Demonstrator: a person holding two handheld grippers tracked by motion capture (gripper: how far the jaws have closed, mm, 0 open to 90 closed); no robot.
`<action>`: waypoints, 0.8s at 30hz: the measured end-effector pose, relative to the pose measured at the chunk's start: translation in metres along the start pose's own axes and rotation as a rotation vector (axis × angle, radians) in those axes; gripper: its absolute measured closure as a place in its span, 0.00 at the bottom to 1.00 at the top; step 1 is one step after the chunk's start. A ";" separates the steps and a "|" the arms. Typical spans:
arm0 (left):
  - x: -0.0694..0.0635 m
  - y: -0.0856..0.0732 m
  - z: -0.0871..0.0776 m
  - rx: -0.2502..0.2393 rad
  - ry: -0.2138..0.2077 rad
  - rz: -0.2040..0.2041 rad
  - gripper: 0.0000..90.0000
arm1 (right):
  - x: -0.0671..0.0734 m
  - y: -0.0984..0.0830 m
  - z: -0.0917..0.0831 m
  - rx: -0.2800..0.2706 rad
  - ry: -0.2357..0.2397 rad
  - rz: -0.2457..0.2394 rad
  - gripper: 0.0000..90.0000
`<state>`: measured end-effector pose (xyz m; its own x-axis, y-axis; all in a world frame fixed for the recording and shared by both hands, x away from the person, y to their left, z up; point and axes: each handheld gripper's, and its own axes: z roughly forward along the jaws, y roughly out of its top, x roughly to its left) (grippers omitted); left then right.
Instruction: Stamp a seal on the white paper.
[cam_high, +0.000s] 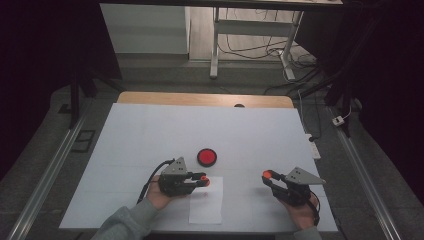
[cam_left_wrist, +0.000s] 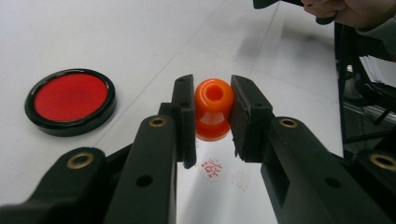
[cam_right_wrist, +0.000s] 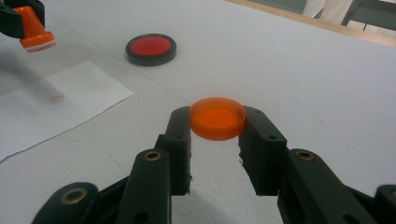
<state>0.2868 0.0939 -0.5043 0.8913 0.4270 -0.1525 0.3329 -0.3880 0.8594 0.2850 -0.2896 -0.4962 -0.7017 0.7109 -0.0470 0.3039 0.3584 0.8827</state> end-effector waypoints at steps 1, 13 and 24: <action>0.000 0.000 0.000 0.001 -0.005 -0.002 0.80 | 0.000 0.000 0.000 -0.001 0.000 0.000 0.72; 0.006 0.009 -0.017 -0.042 -0.007 -0.053 0.80 | 0.001 -0.001 0.001 0.003 0.002 -0.002 0.72; 0.014 0.019 -0.038 -0.118 -0.003 -0.096 0.80 | 0.001 -0.001 0.004 0.010 0.004 -0.012 0.72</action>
<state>0.2943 0.1231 -0.4713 0.8580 0.4551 -0.2383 0.3787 -0.2469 0.8920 0.2861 -0.2867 -0.4989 -0.7079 0.7041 -0.0562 0.3017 0.3734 0.8772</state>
